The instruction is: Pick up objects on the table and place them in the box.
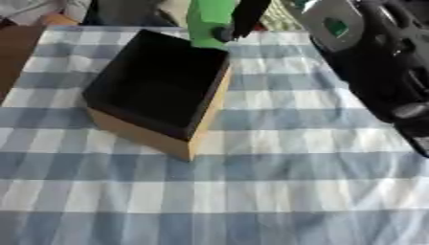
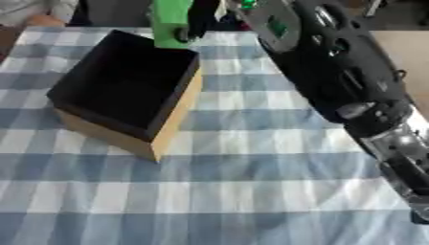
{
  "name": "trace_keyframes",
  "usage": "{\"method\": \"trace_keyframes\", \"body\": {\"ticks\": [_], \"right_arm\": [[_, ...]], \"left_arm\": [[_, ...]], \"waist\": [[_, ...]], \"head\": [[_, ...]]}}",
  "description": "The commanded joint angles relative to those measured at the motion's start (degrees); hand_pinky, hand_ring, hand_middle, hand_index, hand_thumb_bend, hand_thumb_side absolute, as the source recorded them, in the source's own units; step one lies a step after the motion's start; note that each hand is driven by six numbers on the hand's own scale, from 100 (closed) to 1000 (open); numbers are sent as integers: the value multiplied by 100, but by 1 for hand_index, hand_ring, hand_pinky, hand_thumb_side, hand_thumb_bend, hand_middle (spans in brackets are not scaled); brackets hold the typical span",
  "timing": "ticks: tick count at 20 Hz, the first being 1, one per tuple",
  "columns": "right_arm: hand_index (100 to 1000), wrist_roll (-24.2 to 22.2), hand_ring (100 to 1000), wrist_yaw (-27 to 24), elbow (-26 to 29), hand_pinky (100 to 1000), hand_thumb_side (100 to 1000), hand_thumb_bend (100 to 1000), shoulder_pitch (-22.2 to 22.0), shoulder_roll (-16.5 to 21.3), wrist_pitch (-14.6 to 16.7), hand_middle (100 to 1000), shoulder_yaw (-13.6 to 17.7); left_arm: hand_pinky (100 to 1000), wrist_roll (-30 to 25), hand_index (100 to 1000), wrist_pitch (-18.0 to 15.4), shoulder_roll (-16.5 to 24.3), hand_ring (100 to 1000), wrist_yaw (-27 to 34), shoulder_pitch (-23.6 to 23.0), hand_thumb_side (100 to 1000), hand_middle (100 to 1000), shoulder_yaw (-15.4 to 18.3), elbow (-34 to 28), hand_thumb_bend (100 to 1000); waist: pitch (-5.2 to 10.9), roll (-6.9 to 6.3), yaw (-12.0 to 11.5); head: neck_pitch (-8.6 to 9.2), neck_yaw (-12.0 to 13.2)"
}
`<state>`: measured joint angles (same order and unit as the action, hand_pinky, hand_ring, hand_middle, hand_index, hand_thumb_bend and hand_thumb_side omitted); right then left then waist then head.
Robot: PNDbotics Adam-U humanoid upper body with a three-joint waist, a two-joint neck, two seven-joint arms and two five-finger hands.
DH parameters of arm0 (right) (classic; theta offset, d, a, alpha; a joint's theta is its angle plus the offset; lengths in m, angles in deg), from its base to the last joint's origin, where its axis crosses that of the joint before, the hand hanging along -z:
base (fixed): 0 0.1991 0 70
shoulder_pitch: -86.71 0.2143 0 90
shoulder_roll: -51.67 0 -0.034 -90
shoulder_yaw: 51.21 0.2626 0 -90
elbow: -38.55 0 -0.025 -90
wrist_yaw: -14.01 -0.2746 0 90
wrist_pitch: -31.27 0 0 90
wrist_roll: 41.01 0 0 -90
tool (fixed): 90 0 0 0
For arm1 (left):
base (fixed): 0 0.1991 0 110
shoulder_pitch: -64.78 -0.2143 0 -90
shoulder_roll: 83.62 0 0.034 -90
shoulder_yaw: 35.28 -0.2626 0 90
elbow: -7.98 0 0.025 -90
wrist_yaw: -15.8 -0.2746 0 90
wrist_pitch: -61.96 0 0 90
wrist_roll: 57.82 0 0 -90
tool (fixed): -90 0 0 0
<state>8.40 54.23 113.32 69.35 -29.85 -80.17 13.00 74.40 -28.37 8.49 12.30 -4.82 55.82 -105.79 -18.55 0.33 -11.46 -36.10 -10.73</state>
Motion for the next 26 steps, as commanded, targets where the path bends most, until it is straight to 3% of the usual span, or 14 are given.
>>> {"method": "trace_keyframes", "body": {"ticks": [1,5,9,10,15,23,24,26], "right_arm": [[595,97,804,81,-156,842,100,100,191,-130,-13,513,68],[595,192,806,153,-367,842,100,100,213,-358,18,513,46],[651,226,822,222,-526,847,100,100,188,-496,86,566,2],[709,226,843,242,-552,856,100,100,184,-517,110,618,-7],[821,135,891,408,-662,886,100,100,157,-597,329,748,-58],[970,-140,950,750,-602,928,100,320,188,-576,915,858,-61],[991,-152,956,794,-598,934,186,345,190,-575,962,871,-59],[1000,-167,961,889,-604,938,251,363,187,-577,1031,878,-57]], "left_arm": [[647,-26,753,-14,57,718,10,105,443,607,7,-82,186],[648,-44,753,-21,44,718,21,141,443,607,-8,-82,186],[648,-48,753,-21,37,718,29,153,444,607,-10,-82,185],[648,-48,753,-22,37,717,30,157,443,607,-10,-82,185],[648,-54,753,-24,31,717,33,173,443,606,-13,-82,184],[647,-53,753,-13,26,717,34,176,443,606,-9,-82,183],[648,-52,754,-12,26,717,35,176,443,606,-9,-82,183],[647,-51,754,-12,26,717,35,175,443,606,-9,-82,182]], "waist": [[89,-15,-31],[69,-7,-80],[52,0,-110],[49,3,-114],[37,10,-138],[35,16,-124],[35,16,-123],[37,13,-125]], "head": [[57,-42],[82,-79],[99,-88],[101,-86],[118,-90],[114,-60],[112,-60],[113,-59]]}}
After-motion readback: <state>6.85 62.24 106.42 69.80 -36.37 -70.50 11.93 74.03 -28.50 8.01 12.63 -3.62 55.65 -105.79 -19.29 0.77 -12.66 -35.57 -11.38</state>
